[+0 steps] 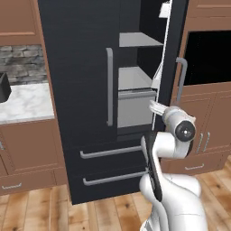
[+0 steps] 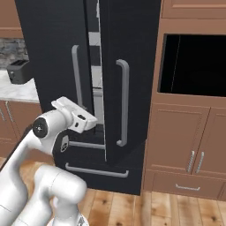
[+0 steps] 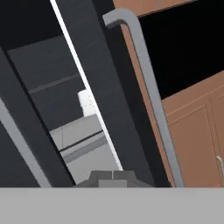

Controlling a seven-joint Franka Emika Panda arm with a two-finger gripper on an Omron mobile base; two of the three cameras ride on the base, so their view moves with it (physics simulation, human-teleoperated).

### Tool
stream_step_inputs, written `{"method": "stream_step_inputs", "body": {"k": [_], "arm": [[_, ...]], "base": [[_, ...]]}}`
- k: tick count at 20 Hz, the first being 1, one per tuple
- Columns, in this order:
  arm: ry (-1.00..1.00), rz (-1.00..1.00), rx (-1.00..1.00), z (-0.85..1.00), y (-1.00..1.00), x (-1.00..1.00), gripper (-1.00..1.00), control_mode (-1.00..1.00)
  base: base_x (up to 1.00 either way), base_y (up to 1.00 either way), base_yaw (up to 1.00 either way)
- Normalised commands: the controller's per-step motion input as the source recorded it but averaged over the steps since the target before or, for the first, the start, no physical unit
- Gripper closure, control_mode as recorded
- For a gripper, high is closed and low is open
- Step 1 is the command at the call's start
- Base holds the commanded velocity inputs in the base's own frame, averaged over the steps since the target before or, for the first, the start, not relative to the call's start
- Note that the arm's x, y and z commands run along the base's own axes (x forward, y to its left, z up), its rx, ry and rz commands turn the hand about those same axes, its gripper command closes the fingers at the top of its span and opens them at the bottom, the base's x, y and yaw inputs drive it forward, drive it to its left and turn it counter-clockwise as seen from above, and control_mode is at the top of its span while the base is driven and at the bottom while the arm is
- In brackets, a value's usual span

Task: Place one of the steaks on the plate and the other in the bowl. Then place the bowl in the fridge.

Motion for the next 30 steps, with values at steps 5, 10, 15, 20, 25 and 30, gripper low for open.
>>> {"method": "stream_step_inputs", "body": {"k": [5, 10, 15, 20, 25, 30], "arm": [[-0.03, 0.00, -0.08, 0.00, 0.10, 0.49, 1.00, -1.00], [-0.03, 0.00, -0.04, -0.01, 0.01, 0.48, 1.00, -1.00], [0.00, -0.01, -0.01, -0.01, 0.00, 0.53, 1.00, -1.00], [0.11, 0.00, 0.00, 0.00, 0.00, 0.46, 1.00, -1.00], [0.15, 0.00, 0.01, 0.00, -0.04, 0.50, 1.00, -1.00], [0.03, 0.00, 0.00, 0.00, -0.14, 0.45, 1.00, -1.00]], "base": [[0.00, 0.00, 0.00], [0.00, 0.00, 0.00], [0.00, 0.00, 0.00], [0.00, 0.00, 0.00], [0.00, 0.00, 0.00], [0.00, 0.00, 0.00]]}}
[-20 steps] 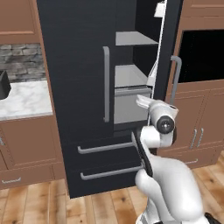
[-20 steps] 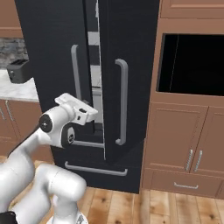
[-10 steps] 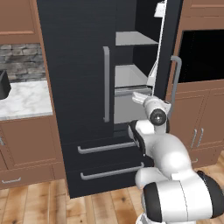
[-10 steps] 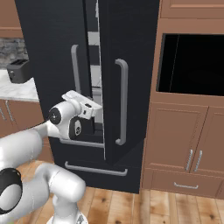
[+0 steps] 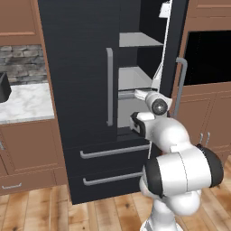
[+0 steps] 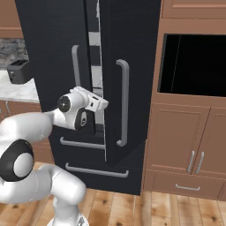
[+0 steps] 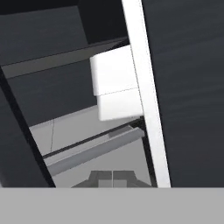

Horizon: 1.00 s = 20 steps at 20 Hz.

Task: Place one of the steaks on the plate and the other in the bowl. Then place the bowl in the fridge.

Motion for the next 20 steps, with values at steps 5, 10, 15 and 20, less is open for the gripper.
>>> {"method": "stream_step_inputs", "body": {"k": [5, 10, 15, 20], "arm": [[0.00, 0.00, 0.00, -0.04, -0.33, 0.44, 1.00, -1.00], [0.00, 0.00, 0.00, -0.11, -0.24, 0.57, 1.00, -1.00], [0.00, -0.03, 0.04, -0.12, -0.75, 0.17, 1.00, -1.00], [0.00, -0.09, 0.18, -0.12, -1.00, -0.57, 1.00, -1.00]], "base": [[0.00, 0.00, 0.00], [0.00, 0.00, 0.00], [0.00, 0.00, 0.00], [0.00, 0.00, 0.00]]}}
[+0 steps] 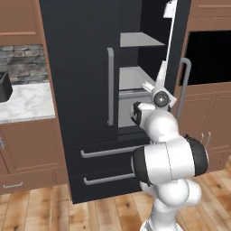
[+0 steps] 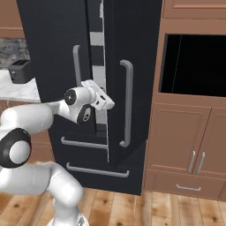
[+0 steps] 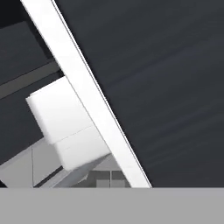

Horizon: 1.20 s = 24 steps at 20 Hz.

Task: Place one of the steaks on the plate and the other in the bowl. Then place the bowl in the fridge.

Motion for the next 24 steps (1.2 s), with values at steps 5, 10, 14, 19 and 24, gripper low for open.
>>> {"method": "stream_step_inputs", "body": {"k": [5, 10, 14, 19, 24], "arm": [[0.00, 0.00, 0.20, -0.19, -1.00, -0.94, 1.00, -1.00], [0.00, 0.00, 0.15, -0.07, -1.00, -0.94, 1.00, -1.00], [0.10, 0.00, 0.15, -0.16, -1.00, -0.39, 1.00, -1.00], [-0.06, 0.13, 0.07, 0.63, -0.07, -0.33, 1.00, -1.00], [-0.23, 0.13, -0.09, 0.56, 1.00, -0.54, 1.00, -1.00]], "base": [[0.00, 0.00, 0.00], [0.00, 0.00, 0.00], [0.00, 0.00, 0.00], [0.00, 0.00, 0.00], [0.00, 0.00, 0.00]]}}
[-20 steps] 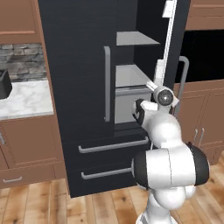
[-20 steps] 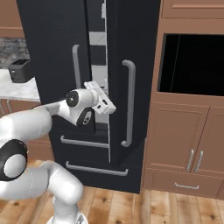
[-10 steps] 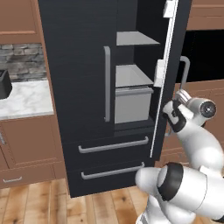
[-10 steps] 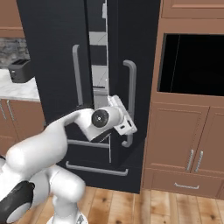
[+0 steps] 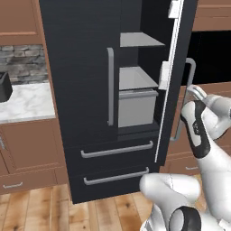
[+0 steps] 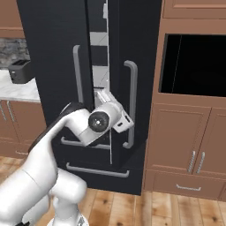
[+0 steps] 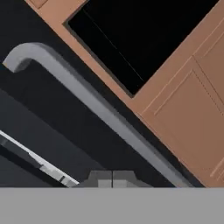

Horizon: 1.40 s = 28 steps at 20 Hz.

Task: Place one of the steaks on the plate and the other in the bowl. Then place the bowl in the fridge.

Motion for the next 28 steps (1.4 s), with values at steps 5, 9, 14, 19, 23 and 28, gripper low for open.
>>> {"method": "stream_step_inputs", "body": {"k": [5, 9, 14, 19, 23, 28], "arm": [[-0.26, 0.09, -0.13, 0.05, 0.89, -0.39, 1.00, -1.00], [-0.15, 0.17, -0.14, 0.36, 1.00, -0.03, 1.00, -1.00], [-0.13, 0.32, -0.28, 0.27, 1.00, 0.02, -1.00, -1.00], [-0.19, 0.12, -0.29, 0.00, 0.95, 0.34, -1.00, -1.00], [-0.28, -0.10, -0.27, 0.00, 0.83, 0.57, -1.00, -1.00], [-0.15, -0.12, -0.16, -0.02, 0.62, 0.76, -1.00, -1.00]], "base": [[0.00, 0.00, 0.00], [0.00, 0.00, 0.00], [0.00, 0.00, 0.00], [0.00, 0.00, 0.00], [0.00, 0.00, 0.00], [0.00, 0.00, 0.00]]}}
